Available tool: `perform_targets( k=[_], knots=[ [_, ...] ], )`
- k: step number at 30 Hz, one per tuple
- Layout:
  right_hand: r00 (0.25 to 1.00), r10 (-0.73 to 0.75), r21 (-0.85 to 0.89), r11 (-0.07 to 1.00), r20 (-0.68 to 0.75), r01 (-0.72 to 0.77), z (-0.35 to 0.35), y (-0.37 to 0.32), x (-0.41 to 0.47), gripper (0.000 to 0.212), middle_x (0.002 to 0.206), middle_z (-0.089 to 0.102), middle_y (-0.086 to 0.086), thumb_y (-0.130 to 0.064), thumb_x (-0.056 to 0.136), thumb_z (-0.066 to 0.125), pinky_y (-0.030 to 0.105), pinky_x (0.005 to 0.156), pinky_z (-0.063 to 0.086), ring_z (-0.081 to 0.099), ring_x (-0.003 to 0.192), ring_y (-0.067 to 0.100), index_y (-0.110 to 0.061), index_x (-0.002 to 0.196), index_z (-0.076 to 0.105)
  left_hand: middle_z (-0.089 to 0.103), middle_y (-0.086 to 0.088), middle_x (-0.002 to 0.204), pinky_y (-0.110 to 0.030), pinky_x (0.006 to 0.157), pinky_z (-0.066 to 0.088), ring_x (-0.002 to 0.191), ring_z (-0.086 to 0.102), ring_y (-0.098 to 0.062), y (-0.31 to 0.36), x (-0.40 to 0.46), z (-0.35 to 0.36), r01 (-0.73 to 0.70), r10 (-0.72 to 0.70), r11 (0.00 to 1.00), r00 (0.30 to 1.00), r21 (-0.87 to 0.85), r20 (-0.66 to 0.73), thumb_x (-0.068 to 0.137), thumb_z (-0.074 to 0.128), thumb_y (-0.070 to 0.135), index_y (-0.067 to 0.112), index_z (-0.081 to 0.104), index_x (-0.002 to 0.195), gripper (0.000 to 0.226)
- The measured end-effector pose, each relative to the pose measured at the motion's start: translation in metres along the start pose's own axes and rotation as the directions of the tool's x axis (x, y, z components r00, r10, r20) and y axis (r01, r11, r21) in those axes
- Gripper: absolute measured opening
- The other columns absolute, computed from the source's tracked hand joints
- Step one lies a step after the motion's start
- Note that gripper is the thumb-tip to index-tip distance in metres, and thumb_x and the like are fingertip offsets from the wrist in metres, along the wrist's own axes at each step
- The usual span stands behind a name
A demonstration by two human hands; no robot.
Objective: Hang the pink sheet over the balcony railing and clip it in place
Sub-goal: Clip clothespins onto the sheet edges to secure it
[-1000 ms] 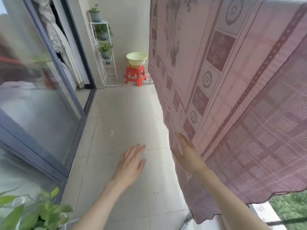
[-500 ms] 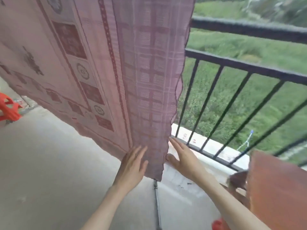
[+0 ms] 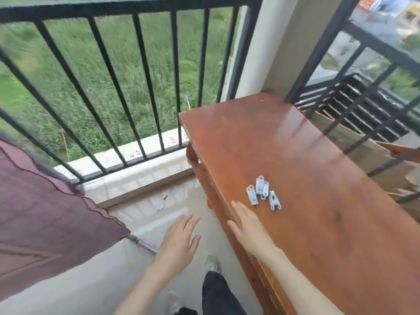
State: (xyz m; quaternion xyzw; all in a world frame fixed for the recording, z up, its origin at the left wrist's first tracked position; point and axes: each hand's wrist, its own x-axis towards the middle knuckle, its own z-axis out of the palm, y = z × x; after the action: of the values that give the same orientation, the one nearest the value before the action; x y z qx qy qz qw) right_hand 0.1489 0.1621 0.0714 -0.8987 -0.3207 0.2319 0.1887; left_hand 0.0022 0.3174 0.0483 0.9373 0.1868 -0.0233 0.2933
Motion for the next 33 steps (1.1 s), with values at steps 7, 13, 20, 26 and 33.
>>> perform_targets(
  k=[7, 13, 20, 26, 33],
  knots=[
    [0.947, 0.313, 0.092, 0.948, -0.069, -0.306, -0.005, 0.086, -0.017, 0.054, 0.153, 0.026, -0.003, -0.038, 0.096, 0.04, 0.031, 0.112, 0.022, 0.023, 0.141, 0.015, -0.026, 0.146, 0.021, 0.032, -0.001, 0.148, -0.033, 0.114, 0.02, 0.139, 0.023, -0.018, 0.048, 0.047, 0.052, -0.12, 0.109, 0.992, 0.972, 0.041, 0.207, 0.096, 0.037, 0.031, 0.022, 0.028, 0.142, 0.048],
    [0.903, 0.406, 0.108, 0.913, -0.14, -0.394, -0.008, 0.136, 0.033, 0.049, 0.141, 0.042, 0.004, -0.032, 0.094, 0.045, 0.037, 0.106, 0.034, 0.036, 0.13, 0.021, -0.016, 0.139, 0.036, 0.018, -0.003, 0.154, -0.037, 0.114, 0.022, 0.142, 0.015, -0.022, 0.072, 0.123, 0.088, -0.087, 0.059, 0.991, 0.967, 0.105, 0.248, 0.095, 0.04, 0.026, 0.023, 0.022, 0.144, 0.053],
    [0.893, 0.428, 0.087, 0.903, -0.141, -0.42, -0.002, 0.162, 0.076, 0.054, 0.123, 0.046, 0.003, -0.035, 0.089, 0.055, 0.034, 0.091, 0.041, 0.042, 0.113, 0.022, -0.019, 0.137, 0.037, 0.006, 0.003, 0.157, -0.037, 0.113, 0.021, 0.144, 0.004, -0.023, 0.084, 0.19, 0.116, -0.162, 0.103, 0.966, 0.957, 0.204, 0.272, 0.092, 0.041, 0.008, 0.021, 0.021, 0.145, 0.058],
    [0.899, 0.425, 0.148, 0.901, -0.103, -0.408, 0.001, 0.167, 0.082, 0.048, 0.12, 0.047, 0.006, -0.019, 0.09, 0.053, 0.034, 0.09, 0.042, 0.043, 0.11, 0.023, -0.017, 0.135, 0.035, 0.049, -0.013, 0.129, -0.043, 0.086, 0.045, 0.114, 0.048, -0.033, 0.087, 0.196, 0.115, -0.131, 0.1, 0.976, 0.98, 0.176, 0.174, 0.082, 0.059, 0.002, 0.013, 0.054, 0.124, 0.044],
    [0.885, 0.465, 0.271, 0.854, -0.014, -0.445, 0.001, 0.165, 0.068, 0.042, 0.111, 0.048, 0.003, -0.016, 0.086, 0.05, 0.032, 0.088, 0.038, 0.045, 0.108, 0.022, -0.017, 0.128, 0.046, 0.048, -0.007, 0.107, -0.034, 0.082, 0.039, 0.103, 0.047, -0.026, 0.092, 0.192, 0.12, -0.051, -0.012, 0.983, 0.939, 0.175, 0.343, 0.092, 0.05, 0.019, 0.014, 0.054, 0.118, 0.027]
  ],
)
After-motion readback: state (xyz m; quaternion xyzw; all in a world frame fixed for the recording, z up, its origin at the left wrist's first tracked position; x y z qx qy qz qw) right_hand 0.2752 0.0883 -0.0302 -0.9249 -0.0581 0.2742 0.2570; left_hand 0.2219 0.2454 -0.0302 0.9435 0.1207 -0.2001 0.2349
